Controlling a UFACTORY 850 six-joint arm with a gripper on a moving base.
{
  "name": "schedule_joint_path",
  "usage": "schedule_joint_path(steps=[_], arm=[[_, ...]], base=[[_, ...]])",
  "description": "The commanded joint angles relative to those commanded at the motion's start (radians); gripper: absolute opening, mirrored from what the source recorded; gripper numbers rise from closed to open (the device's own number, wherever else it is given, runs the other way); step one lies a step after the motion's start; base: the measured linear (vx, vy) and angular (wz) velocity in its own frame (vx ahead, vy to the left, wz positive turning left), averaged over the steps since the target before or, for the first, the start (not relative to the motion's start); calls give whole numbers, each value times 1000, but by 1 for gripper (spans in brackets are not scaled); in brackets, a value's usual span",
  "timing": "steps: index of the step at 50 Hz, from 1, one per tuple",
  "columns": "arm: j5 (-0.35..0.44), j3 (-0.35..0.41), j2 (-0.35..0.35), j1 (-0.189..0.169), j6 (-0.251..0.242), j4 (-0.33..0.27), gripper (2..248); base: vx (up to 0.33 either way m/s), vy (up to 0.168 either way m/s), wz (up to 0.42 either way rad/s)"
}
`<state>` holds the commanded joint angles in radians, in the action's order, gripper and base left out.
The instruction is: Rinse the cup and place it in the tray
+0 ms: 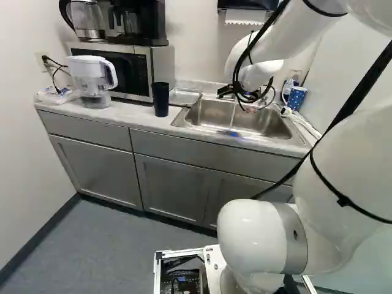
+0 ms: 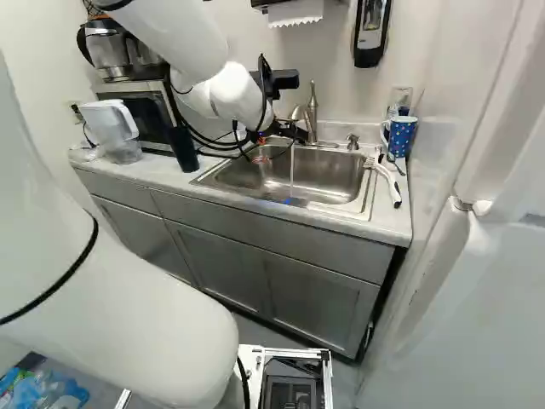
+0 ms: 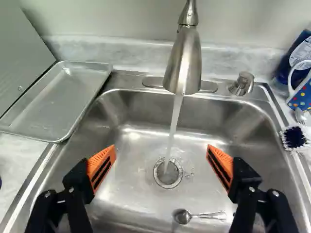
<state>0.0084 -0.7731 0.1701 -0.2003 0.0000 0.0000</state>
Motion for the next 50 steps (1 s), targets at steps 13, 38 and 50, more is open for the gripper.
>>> schedule_joint_path(steps=[13, 38, 50], arm=[[0, 9, 10, 23, 0, 0, 247], [0, 34, 38, 96, 0, 0, 247], [0, 56, 63, 137, 0, 0, 247]], base=[[0, 0, 0], [0, 0, 0], [0, 0, 0]])
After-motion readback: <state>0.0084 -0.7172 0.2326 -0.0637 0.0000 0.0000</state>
